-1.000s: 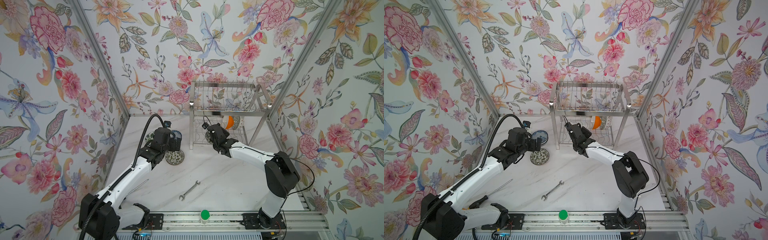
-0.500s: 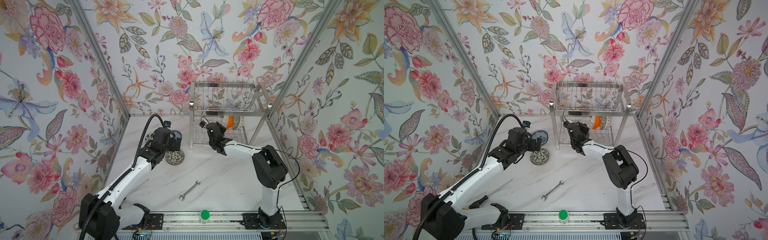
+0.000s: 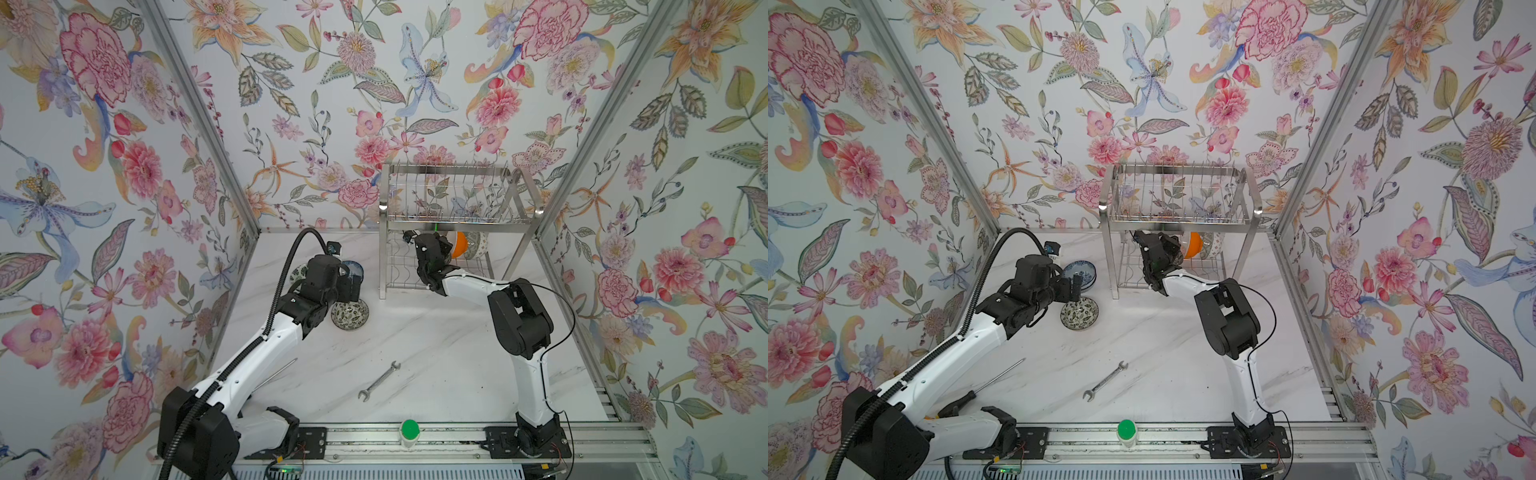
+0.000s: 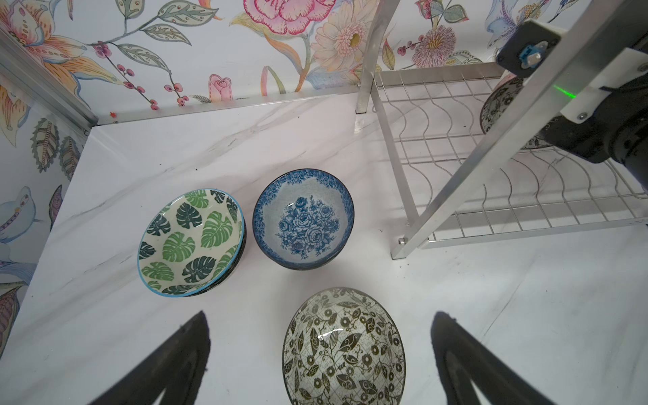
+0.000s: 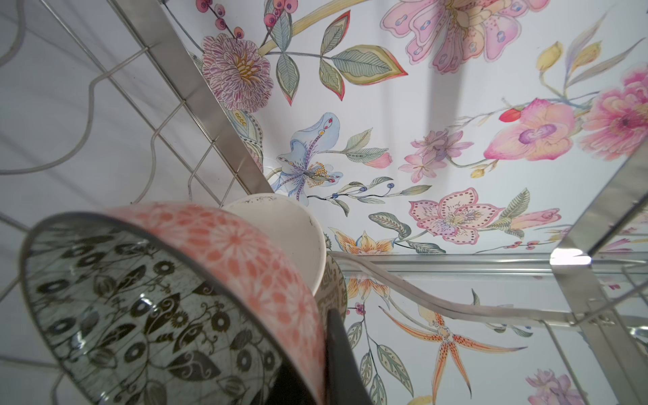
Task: Load bowls into a dish rack
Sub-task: Place the bowl in the dish rack.
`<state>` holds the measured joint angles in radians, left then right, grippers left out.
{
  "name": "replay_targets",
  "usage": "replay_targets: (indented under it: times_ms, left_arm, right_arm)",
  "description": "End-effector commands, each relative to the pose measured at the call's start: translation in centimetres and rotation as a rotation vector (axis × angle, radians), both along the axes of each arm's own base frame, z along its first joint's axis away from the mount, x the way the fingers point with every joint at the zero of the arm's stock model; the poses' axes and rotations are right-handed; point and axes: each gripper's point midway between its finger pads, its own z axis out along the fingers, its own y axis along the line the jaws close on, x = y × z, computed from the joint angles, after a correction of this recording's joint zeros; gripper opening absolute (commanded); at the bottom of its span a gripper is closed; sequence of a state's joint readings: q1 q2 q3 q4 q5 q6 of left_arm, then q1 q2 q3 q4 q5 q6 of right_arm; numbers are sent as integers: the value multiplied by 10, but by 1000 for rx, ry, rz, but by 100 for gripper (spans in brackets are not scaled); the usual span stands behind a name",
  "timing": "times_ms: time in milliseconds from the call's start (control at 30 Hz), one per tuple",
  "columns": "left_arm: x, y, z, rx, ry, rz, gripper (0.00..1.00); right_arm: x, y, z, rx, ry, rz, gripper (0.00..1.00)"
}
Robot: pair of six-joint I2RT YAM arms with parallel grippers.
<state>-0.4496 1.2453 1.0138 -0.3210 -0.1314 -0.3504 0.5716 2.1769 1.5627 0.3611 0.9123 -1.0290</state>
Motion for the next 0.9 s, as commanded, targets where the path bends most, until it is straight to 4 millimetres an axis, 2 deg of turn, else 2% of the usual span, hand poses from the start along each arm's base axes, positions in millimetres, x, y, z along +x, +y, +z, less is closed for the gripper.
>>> replay_targets:
  times_ms: [0,500,867]
  left_arm:
    - [-3,5,-5,19,9,-5,99]
    - [-4,7,-8,19,18,-7,99]
    - [-4,7,-10,13,18,-9,99]
  right_arm:
    - [11,-1,30,54,-96,-55,0]
    - [37,-3,19,40,-117,-166,0]
    - [48,-10,18,19,-128,-238,0]
